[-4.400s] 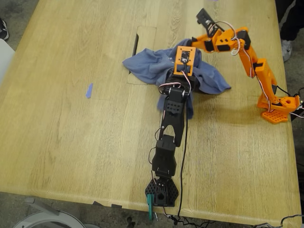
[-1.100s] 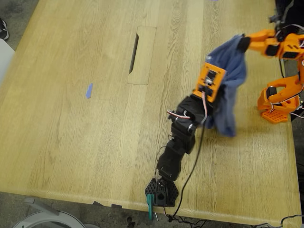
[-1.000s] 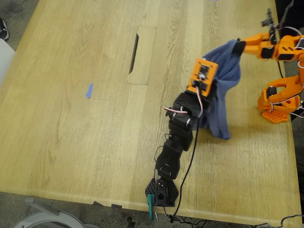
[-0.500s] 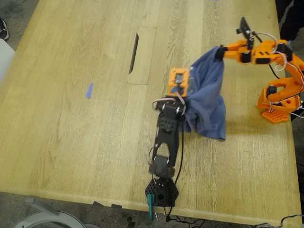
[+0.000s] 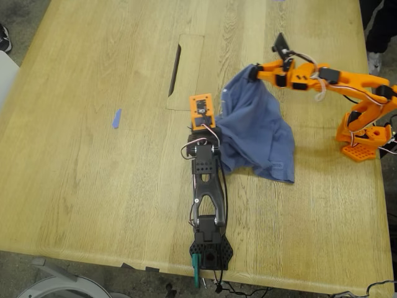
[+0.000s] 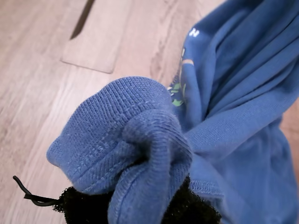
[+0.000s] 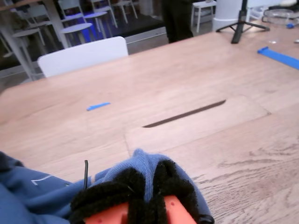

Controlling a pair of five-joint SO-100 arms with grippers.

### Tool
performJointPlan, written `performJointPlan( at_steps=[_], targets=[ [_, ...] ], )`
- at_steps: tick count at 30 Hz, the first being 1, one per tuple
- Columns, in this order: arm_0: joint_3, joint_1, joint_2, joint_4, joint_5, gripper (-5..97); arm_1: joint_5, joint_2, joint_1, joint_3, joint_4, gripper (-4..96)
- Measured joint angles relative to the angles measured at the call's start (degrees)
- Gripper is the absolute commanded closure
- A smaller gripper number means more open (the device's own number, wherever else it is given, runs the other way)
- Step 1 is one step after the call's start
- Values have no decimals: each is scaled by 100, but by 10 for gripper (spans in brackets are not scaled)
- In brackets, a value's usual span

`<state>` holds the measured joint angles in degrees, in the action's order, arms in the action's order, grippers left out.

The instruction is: Fold a T-shirt

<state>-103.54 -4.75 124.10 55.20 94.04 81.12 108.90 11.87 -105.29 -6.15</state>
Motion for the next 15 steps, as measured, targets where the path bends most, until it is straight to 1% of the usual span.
performJointPlan(
  at_steps=[5,9,12,15],
  targets=[
    [-659,-413,0,-1239,0,920,-70,-1775,211,1178,659,910],
    [-1020,-642,-18,-2057,0,920,-70,-3182,290,2426,861,909],
    [-1274,-800,-123,-2689,-18,920,-105,-4289,325,3656,853,909],
    [-1485,-949,-308,-3313,-18,920,-105,-5590,352,5335,413,906]
  ],
)
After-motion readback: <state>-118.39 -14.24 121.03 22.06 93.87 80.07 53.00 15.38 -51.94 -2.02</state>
